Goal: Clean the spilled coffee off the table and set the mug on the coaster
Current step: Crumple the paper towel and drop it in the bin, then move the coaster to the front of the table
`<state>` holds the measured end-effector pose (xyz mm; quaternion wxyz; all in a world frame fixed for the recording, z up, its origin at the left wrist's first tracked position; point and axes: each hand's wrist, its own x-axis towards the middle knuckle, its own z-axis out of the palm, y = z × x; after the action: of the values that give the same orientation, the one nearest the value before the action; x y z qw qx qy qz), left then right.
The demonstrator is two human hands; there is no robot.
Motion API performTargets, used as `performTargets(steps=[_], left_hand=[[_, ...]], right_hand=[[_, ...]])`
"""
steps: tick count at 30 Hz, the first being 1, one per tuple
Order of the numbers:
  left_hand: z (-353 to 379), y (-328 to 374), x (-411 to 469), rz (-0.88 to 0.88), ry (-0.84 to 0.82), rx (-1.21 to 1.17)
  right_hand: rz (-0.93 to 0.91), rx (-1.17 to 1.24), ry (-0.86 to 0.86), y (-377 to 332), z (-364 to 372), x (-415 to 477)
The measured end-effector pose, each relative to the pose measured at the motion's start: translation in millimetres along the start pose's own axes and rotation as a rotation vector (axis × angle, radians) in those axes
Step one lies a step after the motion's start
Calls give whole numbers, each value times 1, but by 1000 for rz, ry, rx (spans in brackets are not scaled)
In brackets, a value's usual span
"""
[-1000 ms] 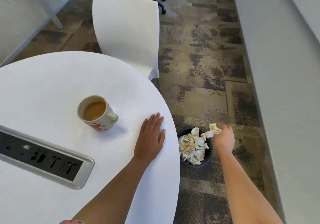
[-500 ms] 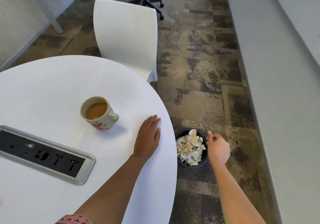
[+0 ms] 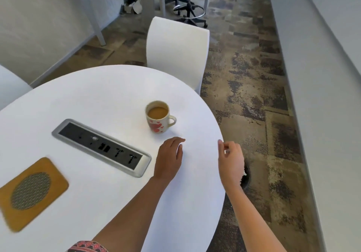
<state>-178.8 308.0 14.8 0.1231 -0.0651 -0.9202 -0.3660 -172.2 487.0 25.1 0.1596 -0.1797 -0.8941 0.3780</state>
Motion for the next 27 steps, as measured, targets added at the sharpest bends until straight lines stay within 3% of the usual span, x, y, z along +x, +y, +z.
performTargets(steps=[6, 14, 22, 27], left_hand=[[-81, -49, -30, -95, 162, 15], [-200, -148, -87, -372, 379, 176], [-269, -222, -138, -809, 402, 169], [-288, -247, -153, -1132, 446, -55]], right_hand=[[-138, 165, -180, -87, 46, -66], [-283, 209, -597, -196, 144, -169], [-380, -74, -879, -248, 215, -234], [-414, -258, -930, -257, 240, -251]])
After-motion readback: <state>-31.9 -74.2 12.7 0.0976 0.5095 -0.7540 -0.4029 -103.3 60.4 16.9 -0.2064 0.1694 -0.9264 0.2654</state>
